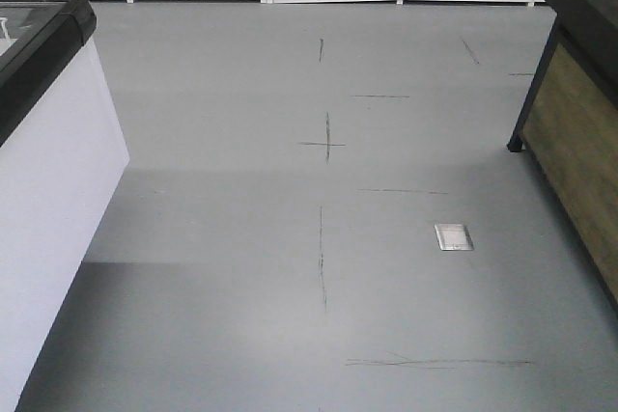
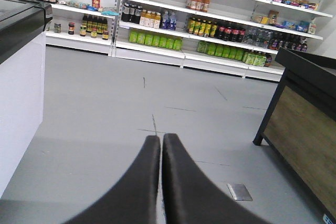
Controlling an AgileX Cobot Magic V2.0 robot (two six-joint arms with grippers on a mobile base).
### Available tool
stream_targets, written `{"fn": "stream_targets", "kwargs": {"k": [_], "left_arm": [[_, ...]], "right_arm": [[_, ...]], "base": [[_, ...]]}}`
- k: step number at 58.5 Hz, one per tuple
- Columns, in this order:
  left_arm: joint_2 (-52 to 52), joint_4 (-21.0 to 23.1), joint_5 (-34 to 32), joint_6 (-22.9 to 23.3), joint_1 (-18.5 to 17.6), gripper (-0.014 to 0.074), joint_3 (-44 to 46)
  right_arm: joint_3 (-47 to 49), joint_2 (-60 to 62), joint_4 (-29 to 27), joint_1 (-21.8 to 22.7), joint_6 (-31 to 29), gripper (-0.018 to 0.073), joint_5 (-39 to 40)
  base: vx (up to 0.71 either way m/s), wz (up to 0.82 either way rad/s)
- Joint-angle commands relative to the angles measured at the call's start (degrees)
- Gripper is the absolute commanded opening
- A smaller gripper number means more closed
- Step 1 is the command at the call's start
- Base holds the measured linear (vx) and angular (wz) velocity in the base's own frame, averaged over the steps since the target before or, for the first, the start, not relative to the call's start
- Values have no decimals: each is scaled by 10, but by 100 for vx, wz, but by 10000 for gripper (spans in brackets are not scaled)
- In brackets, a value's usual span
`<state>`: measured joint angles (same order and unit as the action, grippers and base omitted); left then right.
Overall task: Pick three apples into basket with both arms
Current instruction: 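Drive the base forward along the aisle toward the fruit tables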
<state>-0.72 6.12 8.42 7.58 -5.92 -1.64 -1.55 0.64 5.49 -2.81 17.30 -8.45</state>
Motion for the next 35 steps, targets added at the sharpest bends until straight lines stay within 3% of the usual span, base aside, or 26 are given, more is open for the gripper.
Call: {"fn": "stream_targets", "kwargs": {"k": [1,35], "left_arm": [[-8,1,-46,5,1,-6,14],[-8,1,-46,5,1,-6,14]], "right_arm": [[-8,7,2,3,-2,-5,43],[-8,7,2,3,-2,-5,43]], "base": [[0,0],[0,0]]}}
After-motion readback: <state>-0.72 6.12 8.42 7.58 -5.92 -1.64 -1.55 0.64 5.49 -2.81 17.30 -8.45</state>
